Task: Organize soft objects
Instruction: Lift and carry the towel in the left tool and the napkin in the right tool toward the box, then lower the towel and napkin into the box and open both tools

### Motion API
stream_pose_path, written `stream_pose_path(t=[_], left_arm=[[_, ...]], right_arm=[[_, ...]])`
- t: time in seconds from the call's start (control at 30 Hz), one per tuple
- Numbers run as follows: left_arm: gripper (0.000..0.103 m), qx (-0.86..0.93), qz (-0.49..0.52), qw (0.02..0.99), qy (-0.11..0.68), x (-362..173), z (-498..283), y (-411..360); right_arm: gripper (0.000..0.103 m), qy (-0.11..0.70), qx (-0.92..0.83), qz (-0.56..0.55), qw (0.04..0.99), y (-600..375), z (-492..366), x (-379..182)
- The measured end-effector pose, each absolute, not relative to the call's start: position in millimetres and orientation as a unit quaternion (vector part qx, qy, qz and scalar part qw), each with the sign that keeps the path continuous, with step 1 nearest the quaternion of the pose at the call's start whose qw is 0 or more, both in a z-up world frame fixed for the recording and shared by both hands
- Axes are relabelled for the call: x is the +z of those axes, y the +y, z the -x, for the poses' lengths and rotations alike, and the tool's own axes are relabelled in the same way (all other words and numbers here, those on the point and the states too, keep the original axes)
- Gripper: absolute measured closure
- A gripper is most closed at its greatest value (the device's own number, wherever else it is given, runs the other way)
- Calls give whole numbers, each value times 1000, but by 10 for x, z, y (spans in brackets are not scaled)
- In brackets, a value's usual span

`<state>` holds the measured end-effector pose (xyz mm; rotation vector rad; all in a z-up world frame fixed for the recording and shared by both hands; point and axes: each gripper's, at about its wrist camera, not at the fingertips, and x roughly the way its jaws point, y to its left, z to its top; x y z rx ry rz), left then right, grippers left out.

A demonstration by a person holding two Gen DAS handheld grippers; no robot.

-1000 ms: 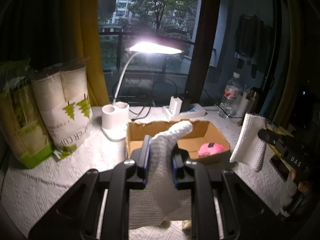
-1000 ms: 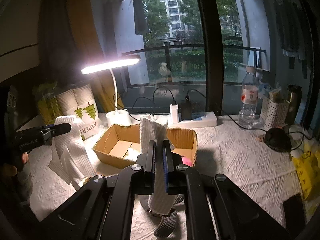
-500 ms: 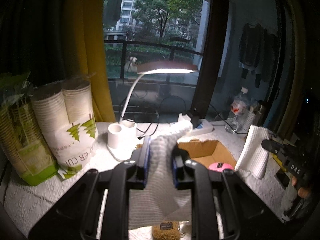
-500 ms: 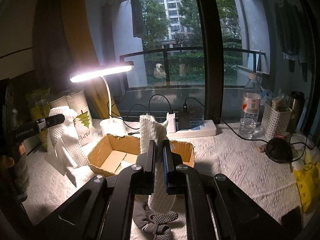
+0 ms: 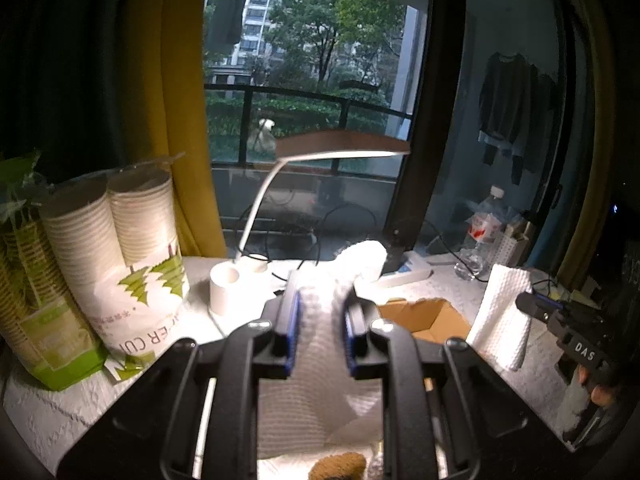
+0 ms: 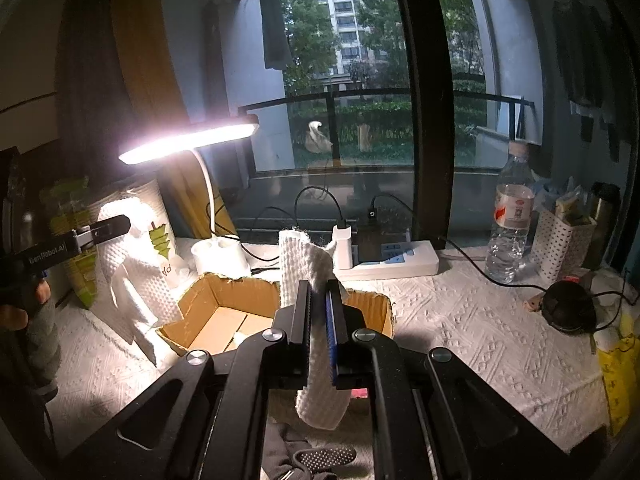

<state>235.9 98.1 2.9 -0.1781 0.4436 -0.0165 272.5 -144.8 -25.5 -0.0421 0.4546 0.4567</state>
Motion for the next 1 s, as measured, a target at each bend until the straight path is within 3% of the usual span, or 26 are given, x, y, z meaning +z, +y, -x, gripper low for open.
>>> stream_pose_path(t=[1.0], left_arm=[[83, -3, 92, 939, 332, -914, -3145, 905]], right_arm=[[96, 322, 192, 19, 927, -1368, -3436, -1061]])
